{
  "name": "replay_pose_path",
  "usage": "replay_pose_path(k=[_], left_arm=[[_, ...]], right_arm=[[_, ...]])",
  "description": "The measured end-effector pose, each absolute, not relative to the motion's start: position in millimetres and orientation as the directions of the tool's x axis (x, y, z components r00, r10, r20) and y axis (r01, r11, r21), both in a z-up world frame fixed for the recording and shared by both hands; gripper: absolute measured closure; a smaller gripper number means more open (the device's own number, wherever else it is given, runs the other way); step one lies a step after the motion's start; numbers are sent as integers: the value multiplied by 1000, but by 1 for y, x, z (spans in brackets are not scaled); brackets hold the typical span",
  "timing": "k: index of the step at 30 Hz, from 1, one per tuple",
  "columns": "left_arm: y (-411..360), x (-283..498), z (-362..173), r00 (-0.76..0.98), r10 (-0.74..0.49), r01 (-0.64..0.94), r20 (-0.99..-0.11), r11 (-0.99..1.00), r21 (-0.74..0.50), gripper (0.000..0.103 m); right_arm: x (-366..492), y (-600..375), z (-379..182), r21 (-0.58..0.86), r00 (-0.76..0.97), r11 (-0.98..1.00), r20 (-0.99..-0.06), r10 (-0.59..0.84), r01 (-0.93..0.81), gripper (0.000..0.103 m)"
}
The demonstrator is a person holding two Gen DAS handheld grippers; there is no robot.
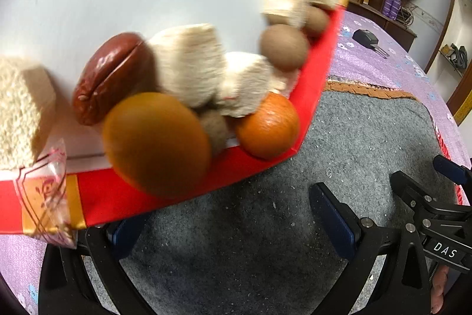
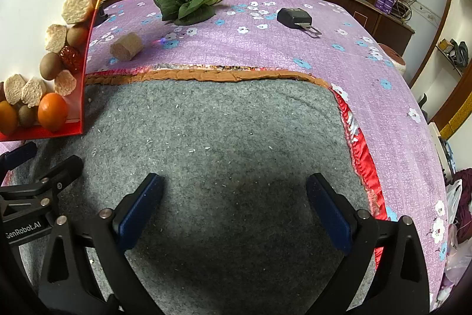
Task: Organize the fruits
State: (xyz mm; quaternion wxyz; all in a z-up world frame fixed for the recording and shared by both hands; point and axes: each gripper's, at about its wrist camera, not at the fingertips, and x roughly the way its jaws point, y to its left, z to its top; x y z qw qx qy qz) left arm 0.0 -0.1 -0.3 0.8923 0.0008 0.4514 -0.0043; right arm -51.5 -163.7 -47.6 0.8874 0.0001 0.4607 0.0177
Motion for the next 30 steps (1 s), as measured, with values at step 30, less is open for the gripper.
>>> replay_pose_path(k=[30], left_arm=[[-3, 6, -1, 592, -6, 8, -806, 1000, -2, 1]], right_arm=[[-49, -162, -48, 14, 573, 999, -819, 32, -36, 3]])
